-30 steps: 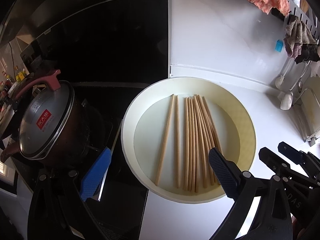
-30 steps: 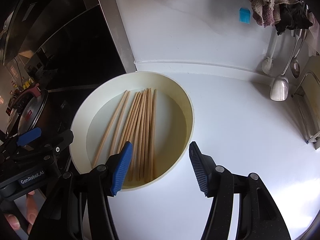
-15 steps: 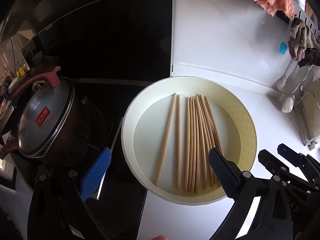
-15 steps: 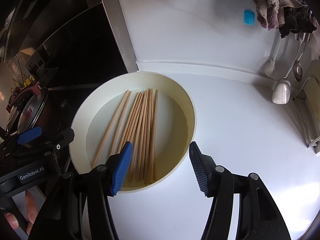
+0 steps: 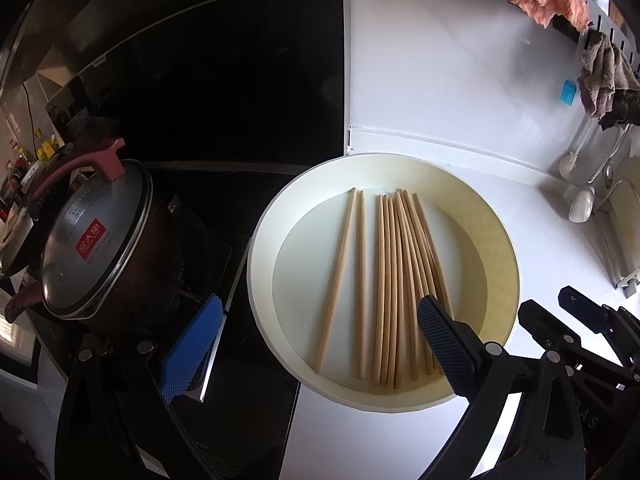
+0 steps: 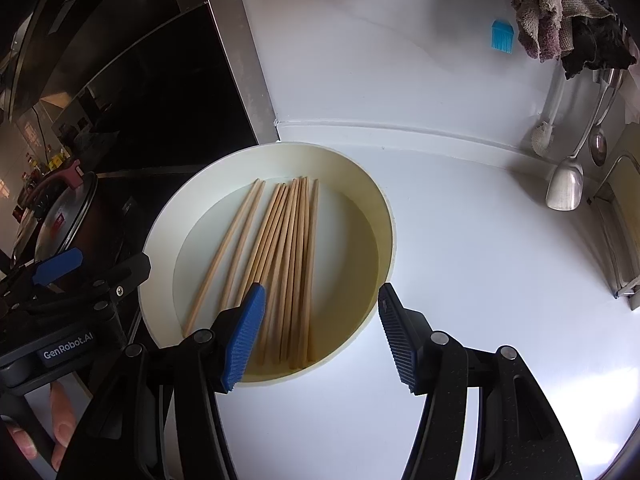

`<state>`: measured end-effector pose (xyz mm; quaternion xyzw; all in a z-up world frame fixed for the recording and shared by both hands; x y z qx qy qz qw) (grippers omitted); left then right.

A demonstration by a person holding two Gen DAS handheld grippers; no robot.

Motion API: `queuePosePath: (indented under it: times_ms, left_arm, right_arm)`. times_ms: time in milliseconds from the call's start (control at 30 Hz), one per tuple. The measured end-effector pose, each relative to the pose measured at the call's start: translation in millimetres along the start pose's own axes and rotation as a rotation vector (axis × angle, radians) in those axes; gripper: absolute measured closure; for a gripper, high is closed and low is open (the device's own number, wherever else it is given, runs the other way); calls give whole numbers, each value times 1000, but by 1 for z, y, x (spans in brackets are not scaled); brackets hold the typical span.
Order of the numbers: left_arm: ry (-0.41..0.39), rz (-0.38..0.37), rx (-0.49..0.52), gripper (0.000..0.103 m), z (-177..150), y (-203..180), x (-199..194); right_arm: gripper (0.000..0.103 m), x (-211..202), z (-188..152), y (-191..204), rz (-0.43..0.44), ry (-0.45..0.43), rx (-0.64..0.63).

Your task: Organize utensils

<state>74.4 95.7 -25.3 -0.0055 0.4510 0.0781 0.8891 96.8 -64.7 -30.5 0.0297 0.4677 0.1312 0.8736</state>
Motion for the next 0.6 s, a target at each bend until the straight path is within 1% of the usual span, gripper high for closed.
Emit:
queuePosePath:
  times_ms: [233, 600]
  left_arm:
    - [-5, -14, 5, 7, -1, 0, -1]
    - [13, -10, -8, 7, -1, 0, 1]
  right_arm:
    - [47, 1, -1, 2, 5, 4, 0]
    - [46, 0, -1, 4, 8, 8, 3]
Point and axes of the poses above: each gripper's, at about its wrist camera, not at the fingertips, and x roughly the way its jaws point, y to its left, z to its top, the point moved 1 cm from there along x, roughly the way its jaws point, and after that the axes turned 1 degree about -y, right-handed, at the moved point
